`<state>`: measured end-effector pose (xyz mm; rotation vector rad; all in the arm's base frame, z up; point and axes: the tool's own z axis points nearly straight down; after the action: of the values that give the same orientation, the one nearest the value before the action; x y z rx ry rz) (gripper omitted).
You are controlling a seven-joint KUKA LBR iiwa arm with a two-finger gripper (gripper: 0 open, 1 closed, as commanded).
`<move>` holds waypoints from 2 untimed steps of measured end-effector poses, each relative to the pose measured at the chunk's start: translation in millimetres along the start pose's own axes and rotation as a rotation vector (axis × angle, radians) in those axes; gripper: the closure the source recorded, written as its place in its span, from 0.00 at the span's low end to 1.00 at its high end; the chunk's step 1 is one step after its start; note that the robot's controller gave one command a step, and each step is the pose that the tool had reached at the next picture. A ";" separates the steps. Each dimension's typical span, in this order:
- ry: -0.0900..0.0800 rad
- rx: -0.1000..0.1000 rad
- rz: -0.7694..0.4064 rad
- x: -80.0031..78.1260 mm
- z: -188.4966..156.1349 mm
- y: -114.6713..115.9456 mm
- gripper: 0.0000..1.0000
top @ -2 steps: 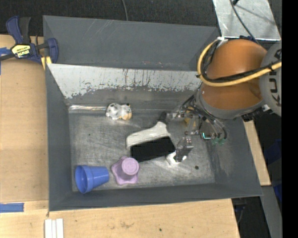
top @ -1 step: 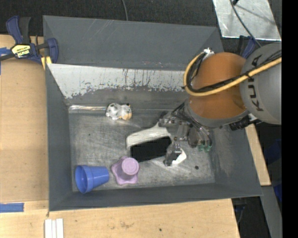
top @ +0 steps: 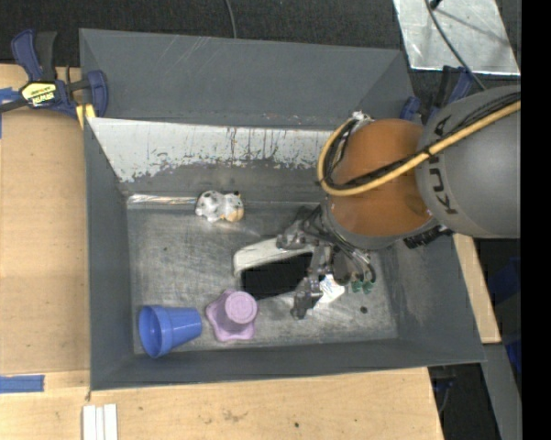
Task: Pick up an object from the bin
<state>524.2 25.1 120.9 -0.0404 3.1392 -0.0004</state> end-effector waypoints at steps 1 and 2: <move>-0.001 -0.002 -0.149 -46.0 45.7 16.0 1.00; -0.001 -0.002 -0.148 -46.0 45.8 15.9 1.00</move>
Offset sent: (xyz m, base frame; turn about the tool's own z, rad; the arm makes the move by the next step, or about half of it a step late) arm 0.0000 0.0000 0.0000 0.0000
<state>569.9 42.2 75.3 -0.2727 3.1262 0.0030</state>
